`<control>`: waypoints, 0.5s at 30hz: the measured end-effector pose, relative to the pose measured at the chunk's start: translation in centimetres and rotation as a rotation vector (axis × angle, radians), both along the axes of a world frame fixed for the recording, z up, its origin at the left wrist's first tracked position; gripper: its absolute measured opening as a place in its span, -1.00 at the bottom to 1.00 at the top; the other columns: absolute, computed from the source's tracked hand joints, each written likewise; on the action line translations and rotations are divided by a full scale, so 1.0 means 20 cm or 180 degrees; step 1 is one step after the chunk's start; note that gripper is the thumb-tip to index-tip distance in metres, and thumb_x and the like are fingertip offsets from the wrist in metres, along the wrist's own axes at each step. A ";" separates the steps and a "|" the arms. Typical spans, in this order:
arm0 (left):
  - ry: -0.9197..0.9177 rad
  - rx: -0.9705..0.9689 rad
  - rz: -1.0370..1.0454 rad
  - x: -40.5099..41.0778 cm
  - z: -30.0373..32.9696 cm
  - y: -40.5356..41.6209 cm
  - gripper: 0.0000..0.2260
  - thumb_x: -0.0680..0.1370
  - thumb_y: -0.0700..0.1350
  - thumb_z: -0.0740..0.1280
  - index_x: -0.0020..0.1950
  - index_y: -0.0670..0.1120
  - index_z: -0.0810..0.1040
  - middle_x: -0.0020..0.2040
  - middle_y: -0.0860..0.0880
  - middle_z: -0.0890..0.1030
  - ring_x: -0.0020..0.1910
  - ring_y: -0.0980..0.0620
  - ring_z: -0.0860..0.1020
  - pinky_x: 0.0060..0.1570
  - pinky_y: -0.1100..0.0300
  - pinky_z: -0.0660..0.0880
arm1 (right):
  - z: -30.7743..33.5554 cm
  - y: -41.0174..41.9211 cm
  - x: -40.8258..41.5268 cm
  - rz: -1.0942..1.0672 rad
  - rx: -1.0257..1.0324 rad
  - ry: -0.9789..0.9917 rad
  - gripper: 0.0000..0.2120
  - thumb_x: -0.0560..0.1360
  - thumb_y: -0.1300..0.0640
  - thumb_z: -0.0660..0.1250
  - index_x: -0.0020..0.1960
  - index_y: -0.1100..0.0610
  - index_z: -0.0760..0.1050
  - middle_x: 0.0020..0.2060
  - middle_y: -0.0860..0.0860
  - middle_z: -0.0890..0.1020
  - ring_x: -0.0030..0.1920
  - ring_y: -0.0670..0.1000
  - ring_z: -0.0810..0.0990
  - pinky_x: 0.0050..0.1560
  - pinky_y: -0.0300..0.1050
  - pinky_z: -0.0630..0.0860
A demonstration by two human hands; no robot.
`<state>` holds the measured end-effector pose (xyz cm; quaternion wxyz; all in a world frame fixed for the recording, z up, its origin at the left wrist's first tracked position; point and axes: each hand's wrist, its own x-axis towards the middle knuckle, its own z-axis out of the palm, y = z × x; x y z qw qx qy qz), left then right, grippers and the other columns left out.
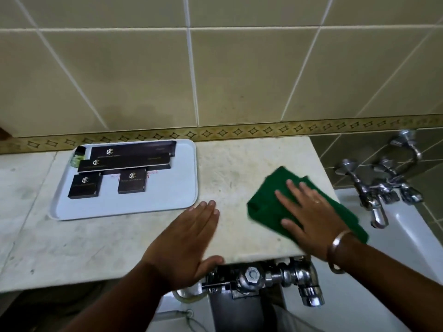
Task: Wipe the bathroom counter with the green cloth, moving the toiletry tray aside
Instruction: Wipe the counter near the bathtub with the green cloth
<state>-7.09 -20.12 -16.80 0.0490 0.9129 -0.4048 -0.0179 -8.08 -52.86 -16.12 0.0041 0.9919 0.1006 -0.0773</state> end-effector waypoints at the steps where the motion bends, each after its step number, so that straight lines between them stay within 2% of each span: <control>1: 0.0017 -0.0046 -0.0015 0.00 -0.01 0.00 -0.25 0.57 0.31 0.11 0.53 -0.24 0.24 0.56 -0.23 0.20 0.55 -0.19 0.17 0.46 -0.10 0.18 | 0.00 -0.03 0.06 -0.0484 -0.0026 -0.0010 -0.40 0.54 -0.30 -0.23 0.52 -0.13 -0.16 0.53 0.07 0.02 0.50 0.22 0.12 0.43 0.16 0.04; 3: 0.0002 -0.0106 -0.0002 0.00 -0.01 0.01 -0.26 0.57 0.31 0.13 0.53 -0.23 0.24 0.57 -0.21 0.19 0.55 -0.17 0.16 0.44 -0.08 0.18 | 0.01 -0.02 0.25 -0.1272 -0.0077 -0.0014 -0.38 0.54 -0.26 -0.25 0.54 -0.07 -0.19 0.55 0.12 -0.04 0.52 0.23 0.01 0.49 0.17 -0.01; 5: -0.0063 -0.0105 0.0002 -0.01 -0.02 0.00 -0.26 0.57 0.30 0.14 0.53 -0.23 0.24 0.57 -0.21 0.20 0.55 -0.17 0.16 0.44 -0.08 0.19 | 0.01 0.10 0.49 -0.1623 -0.0025 0.0001 -0.38 0.56 -0.22 -0.22 0.55 -0.01 -0.21 0.56 0.16 -0.09 0.53 0.24 -0.06 0.50 0.19 -0.03; 8: -0.0166 -0.0010 0.0033 -0.01 -0.01 0.00 -0.26 0.56 0.28 0.15 0.51 -0.27 0.27 0.54 -0.26 0.23 0.54 -0.20 0.19 0.43 -0.11 0.25 | -0.01 0.37 0.58 -0.0958 0.0021 0.0012 -0.39 0.57 -0.20 -0.20 0.54 -0.01 -0.26 0.55 0.14 -0.15 0.53 0.24 -0.13 0.50 0.18 -0.09; 11: -0.0166 0.0126 0.0132 -0.02 0.02 -0.02 -0.25 0.55 0.28 0.16 0.48 -0.31 0.30 0.52 -0.30 0.25 0.52 -0.25 0.22 0.38 -0.16 0.34 | -0.03 0.38 0.23 0.0005 0.0072 -0.0021 -0.40 0.53 -0.25 -0.20 0.50 -0.12 -0.28 0.53 0.07 -0.13 0.53 0.17 -0.07 0.46 0.13 -0.07; 14: -0.0170 0.0165 0.0140 -0.03 0.03 -0.01 -0.24 0.56 0.30 0.15 0.50 -0.29 0.28 0.53 -0.28 0.24 0.53 -0.23 0.20 0.42 -0.13 0.30 | -0.02 0.09 -0.01 0.0044 0.0033 -0.0107 -0.42 0.55 -0.26 -0.18 0.53 -0.11 -0.09 0.51 0.10 0.13 0.48 0.21 0.20 0.39 0.16 0.12; 15: -0.0173 0.0138 0.0140 -0.03 0.02 -0.01 -0.24 0.56 0.30 0.14 0.51 -0.28 0.27 0.54 -0.27 0.23 0.54 -0.22 0.18 0.44 -0.12 0.26 | -0.02 -0.03 0.02 -0.0130 -0.0081 -0.0080 -0.42 0.55 -0.27 -0.22 0.53 -0.10 -0.09 0.51 0.10 0.13 0.48 0.22 0.21 0.39 0.17 0.13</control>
